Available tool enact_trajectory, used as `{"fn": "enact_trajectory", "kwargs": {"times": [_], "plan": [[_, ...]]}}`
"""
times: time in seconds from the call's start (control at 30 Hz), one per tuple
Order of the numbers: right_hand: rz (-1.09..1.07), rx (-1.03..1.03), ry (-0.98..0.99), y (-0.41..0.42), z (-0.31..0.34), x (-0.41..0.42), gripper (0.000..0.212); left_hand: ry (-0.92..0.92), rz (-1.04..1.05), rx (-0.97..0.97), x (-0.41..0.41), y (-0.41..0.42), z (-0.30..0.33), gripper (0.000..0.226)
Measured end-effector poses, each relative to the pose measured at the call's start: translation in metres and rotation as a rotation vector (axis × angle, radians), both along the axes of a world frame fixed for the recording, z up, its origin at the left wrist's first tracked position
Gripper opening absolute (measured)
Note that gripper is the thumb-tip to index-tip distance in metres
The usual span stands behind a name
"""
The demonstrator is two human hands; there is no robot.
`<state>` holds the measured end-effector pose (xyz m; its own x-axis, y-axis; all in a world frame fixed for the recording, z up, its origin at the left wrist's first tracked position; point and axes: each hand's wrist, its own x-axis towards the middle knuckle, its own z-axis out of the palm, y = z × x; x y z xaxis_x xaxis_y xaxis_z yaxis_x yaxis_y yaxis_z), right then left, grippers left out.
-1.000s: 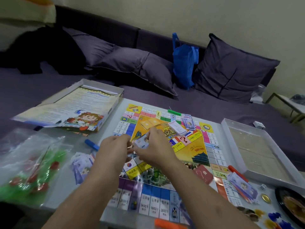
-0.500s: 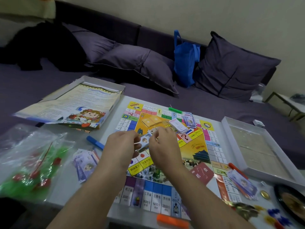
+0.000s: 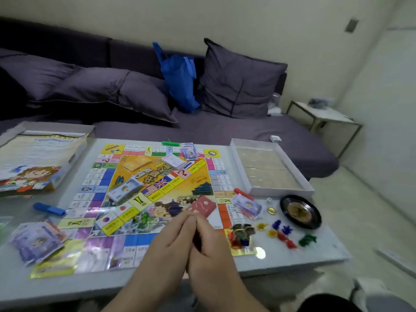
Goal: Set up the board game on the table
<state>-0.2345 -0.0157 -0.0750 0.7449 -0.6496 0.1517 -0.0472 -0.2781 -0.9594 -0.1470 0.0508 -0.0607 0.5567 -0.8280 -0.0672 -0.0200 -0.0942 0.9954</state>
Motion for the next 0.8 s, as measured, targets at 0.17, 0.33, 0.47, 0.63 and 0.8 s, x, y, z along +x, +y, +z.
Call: {"fn": "enact_trajectory", "kwargs": {"times": [0.17,0.33,0.47,0.63,0.8], "plan": [[-0.088,0.053,0.043,-0.016,-0.004,-0.055,0.029,-0.010,-0.095,0.085,-0.054,-0.024,0.001,0.037],[-0.185,-0.057,0.177,-0.057,-0.008,-0.113,0.021,0.023,-0.091,0.152,-0.101,-0.059,-0.007,0.024],[-0.587,-0.289,0.455,-0.124,-0.009,-0.165,0.030,0.088,-0.106,0.248,-0.131,-0.090,-0.017,0.016],[-0.623,-0.329,0.776,-0.190,-0.022,-0.208,0.047,0.114,-0.157,0.321,-0.153,-0.118,-0.024,0.015],[-0.586,-0.337,0.810,-0.209,-0.044,-0.201,0.018,0.230,-0.130,0.344,-0.169,-0.137,-0.029,0.017]]}}
